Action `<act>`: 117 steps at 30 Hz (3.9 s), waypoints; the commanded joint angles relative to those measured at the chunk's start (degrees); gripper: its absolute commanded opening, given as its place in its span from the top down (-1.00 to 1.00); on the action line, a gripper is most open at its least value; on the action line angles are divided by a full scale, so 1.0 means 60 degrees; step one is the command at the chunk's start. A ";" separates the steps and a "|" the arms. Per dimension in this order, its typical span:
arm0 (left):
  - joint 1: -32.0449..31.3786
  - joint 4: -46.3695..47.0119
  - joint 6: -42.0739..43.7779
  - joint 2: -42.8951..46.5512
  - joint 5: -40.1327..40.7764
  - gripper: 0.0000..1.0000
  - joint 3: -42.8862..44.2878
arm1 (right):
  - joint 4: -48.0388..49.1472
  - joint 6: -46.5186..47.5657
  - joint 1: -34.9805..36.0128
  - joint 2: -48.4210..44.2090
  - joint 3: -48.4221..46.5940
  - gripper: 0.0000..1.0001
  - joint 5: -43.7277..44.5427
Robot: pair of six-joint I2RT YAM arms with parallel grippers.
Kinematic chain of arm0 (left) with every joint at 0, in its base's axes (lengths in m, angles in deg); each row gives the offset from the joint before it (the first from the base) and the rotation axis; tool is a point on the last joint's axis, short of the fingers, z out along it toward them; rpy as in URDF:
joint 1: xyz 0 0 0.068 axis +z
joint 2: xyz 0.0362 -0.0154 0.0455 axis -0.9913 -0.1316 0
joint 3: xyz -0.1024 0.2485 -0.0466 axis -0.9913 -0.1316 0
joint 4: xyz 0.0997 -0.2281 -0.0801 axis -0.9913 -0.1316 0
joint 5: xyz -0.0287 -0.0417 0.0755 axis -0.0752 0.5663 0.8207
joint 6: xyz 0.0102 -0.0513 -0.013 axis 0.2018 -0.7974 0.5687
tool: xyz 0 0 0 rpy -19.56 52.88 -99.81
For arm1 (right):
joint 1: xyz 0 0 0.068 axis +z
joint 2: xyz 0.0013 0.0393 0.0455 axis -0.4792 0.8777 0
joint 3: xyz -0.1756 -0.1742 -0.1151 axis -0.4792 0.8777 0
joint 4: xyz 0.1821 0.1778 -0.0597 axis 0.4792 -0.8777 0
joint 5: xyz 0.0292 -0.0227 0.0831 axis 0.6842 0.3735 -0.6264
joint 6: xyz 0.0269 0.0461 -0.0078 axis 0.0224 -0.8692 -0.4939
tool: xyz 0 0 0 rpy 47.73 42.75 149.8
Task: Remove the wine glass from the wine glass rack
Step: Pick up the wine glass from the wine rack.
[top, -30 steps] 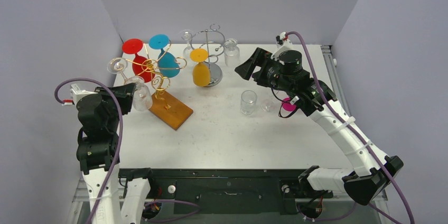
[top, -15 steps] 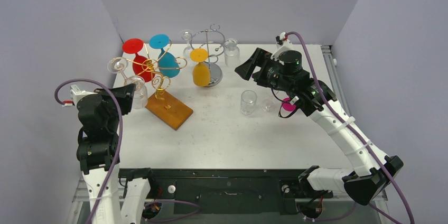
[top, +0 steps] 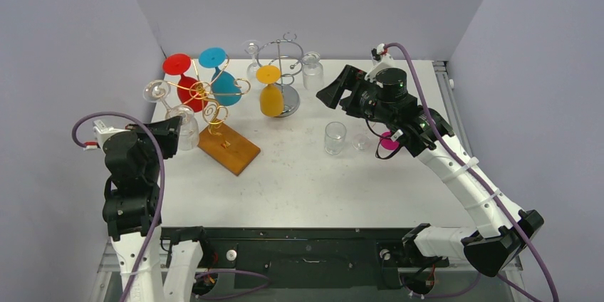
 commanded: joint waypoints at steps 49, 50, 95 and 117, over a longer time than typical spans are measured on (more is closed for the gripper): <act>-0.0020 0.0236 -0.0527 0.0405 0.1220 1.00 0.0837 | 0.0478 0.0270 -0.0037 -0.0401 0.0353 -0.56 -0.0142; -0.0035 0.0239 -0.0546 0.0390 0.1251 1.00 0.0849 | 0.0474 0.0277 -0.0039 -0.0404 0.0353 -0.56 -0.0133; -0.0025 0.1307 -0.0801 -0.0285 0.1547 1.00 0.0832 | 0.0415 0.0346 -0.0243 -0.0307 0.0334 -0.56 -0.0174; -0.0046 0.1426 -0.0489 -0.1009 0.0414 1.00 0.1357 | 0.0370 0.0328 -0.0305 -0.0253 0.0221 -0.56 -0.0163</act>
